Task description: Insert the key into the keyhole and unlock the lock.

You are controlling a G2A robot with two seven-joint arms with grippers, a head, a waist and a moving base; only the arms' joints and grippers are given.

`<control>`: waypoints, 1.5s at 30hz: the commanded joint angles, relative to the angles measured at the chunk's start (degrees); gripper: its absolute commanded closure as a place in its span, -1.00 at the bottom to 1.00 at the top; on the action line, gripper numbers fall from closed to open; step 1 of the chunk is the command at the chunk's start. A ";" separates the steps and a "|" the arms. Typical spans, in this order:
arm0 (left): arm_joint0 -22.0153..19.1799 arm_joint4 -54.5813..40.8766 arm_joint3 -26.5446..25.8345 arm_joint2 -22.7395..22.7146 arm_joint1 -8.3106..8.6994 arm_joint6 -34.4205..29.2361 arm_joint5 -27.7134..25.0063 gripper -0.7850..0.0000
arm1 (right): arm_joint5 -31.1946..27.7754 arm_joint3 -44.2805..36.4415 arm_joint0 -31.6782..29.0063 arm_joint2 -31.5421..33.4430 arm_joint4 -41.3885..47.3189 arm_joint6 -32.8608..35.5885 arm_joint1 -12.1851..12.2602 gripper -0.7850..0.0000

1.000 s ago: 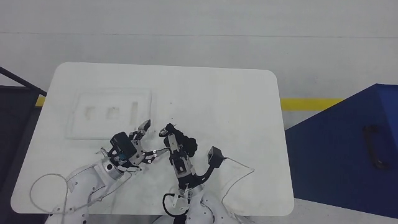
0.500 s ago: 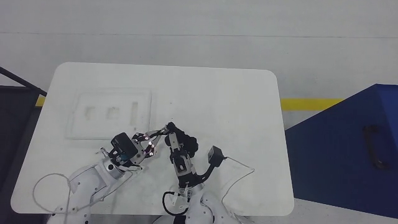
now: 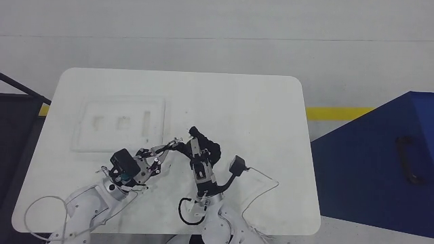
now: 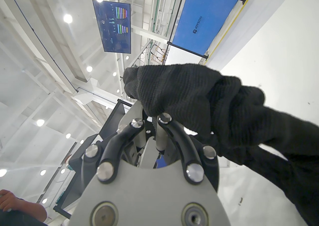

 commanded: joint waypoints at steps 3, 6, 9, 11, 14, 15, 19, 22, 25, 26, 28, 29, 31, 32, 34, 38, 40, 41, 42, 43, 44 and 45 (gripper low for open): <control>1.22 -1.99 -0.12 -1.01 0.08 -3.41 -0.62 1.00 | 0.25 0.74 0.16 0.12 0.13 0.19 -0.09 1.00; 0.86 -3.46 0.25 -1.27 0.06 -10.25 -0.06 1.00 | 0.67 0.88 0.12 0.75 0.29 -0.10 -0.11 1.00; -0.16 -4.70 0.69 -0.60 0.01 -15.80 -0.37 1.00 | 0.77 0.86 0.06 1.60 0.65 -0.35 -0.12 1.00; -1.18 -4.20 0.68 -0.09 0.04 -18.31 -0.73 0.70 | 0.73 0.71 -0.04 2.01 0.78 -0.18 -0.11 1.00; -2.27 -2.97 0.99 0.93 0.14 -21.63 -2.30 -1.00 | 0.76 0.41 -0.31 2.34 0.71 0.13 -0.13 1.00; -2.63 -2.36 0.92 1.15 0.13 -22.75 -1.76 -1.00 | 0.74 0.32 -0.42 2.39 0.67 0.23 -0.15 1.00; -3.37 -0.73 0.03 2.12 0.15 -23.79 -1.58 -1.00 | 0.88 0.18 -0.63 2.54 0.46 0.46 -0.17 1.00; -2.70 -1.15 -0.40 1.45 0.23 -21.64 -1.58 -1.00 | 0.93 0.13 -0.68 2.63 0.66 0.56 -0.16 1.00; -1.21 -2.72 -1.85 -0.41 0.36 -18.15 -1.89 -1.00 | 0.91 0.15 -0.80 2.89 0.91 0.48 -0.15 1.00; -0.60 -3.93 -2.44 -1.41 0.38 -16.27 -1.63 -1.00 | 1.03 0.16 -0.88 3.01 1.32 0.59 -0.15 1.00; 1.00 -8.12 -3.25 -3.51 0.36 -12.37 -1.78 -1.00 | 1.15 -0.01 -1.03 3.14 3.10 1.55 -0.14 1.00; 1.74 -11.21 -3.67 -4.81 0.29 -10.40 -1.44 -1.00 | 1.10 -0.19 -1.14 3.12 4.60 2.63 -0.10 1.00; 3.29 -16.24 -4.59 -6.98 0.17 -8.34 -1.00 -1.00 | 1.37 -1.06 -1.46 3.06 7.93 5.15 0.03 1.00; 3.94 -18.83 -5.13 -7.77 0.10 -7.17 -1.26 -1.00 | 1.77 -1.52 -1.71 2.92 9.95 6.81 0.14 1.00; 5.18 -22.51 -5.56 -8.95 0.04 -6.20 -2.55 -1.00 | 3.68 -2.84 -2.17 2.54 15.29 11.36 0.46 1.00; 6.65 -24.57 -6.70 -9.47 -0.15 -6.32 -2.16 -1.00 | 8.47 -7.41 -3.51 2.37 27.56 19.64 1.32 1.00; 7.21 -24.61 -7.13 -9.00 -0.26 -6.68 -2.07 -1.00 | 13.06 -9.47 -4.14 2.96 32.70 22.71 1.67 1.00; 7.34 -24.49 -7.34 -8.72 -0.28 -6.96 -2.42 -1.00 | 15.24 -10.49 -4.37 3.43 34.51 23.40 1.75 1.00; 7.40 -24.36 -7.40 -8.55 -0.32 -7.00 -2.41 -1.00 | 16.99 -11.20 -4.52 3.95 35.63 23.57 1.79 1.00; 7.47 -24.04 -7.44 -8.30 -0.36 -7.07 -2.35 -1.00 | 18.76 -11.48 -4.59 4.40 36.29 23.66 1.80 1.00; 7.50 -23.63 -7.47 -8.01 -0.39 -7.18 -2.46 -1.00 | 20.52 -11.66 -4.65 4.81 37.39 23.62 1.75 1.00; 7.48 -23.43 -7.44 -7.79 -0.43 -7.10 -2.37 -1.00 | 22.35 -11.82 -4.53 5.22 38.38 23.45 1.68 1.00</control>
